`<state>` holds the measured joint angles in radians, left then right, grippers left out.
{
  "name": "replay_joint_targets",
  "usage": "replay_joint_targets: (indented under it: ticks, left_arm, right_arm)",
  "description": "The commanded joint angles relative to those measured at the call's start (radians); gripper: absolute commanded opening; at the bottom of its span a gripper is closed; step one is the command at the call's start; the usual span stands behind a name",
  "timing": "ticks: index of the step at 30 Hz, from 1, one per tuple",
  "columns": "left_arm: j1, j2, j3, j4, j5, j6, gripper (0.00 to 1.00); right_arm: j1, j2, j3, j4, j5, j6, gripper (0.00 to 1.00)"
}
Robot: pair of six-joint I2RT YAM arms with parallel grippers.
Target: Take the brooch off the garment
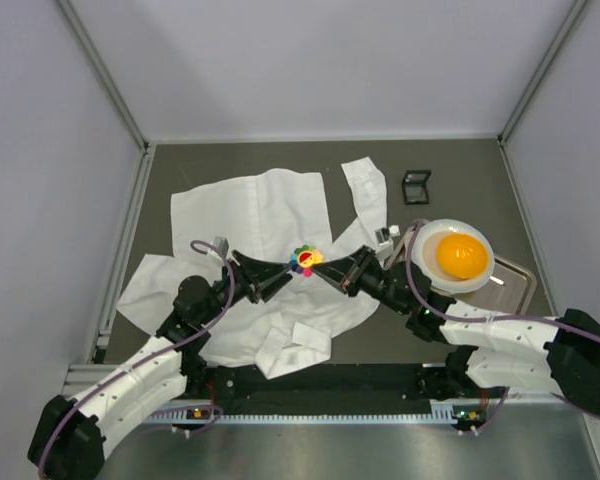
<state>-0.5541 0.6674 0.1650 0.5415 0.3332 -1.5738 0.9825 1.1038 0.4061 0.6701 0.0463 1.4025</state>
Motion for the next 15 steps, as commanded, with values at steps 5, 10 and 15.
replay_joint_targets:
  ticks: [5,10,15]
  left_arm:
    - [0.022,-0.094,0.034,-0.198,0.036,0.196,0.64]
    - [0.025,-0.031,0.201,-0.342,0.101,0.418,0.82]
    - [0.025,0.041,0.321,-0.456,0.113,0.577,0.83]
  right_arm:
    - [-0.426,-0.151,-0.040,-0.220,-0.150,-0.203,0.00]
    - [-0.779,-0.116,0.071,-0.440,-0.348,-0.473,0.00]
    - [-1.036,0.036,0.161,-0.403,-0.523,-0.606,0.00]
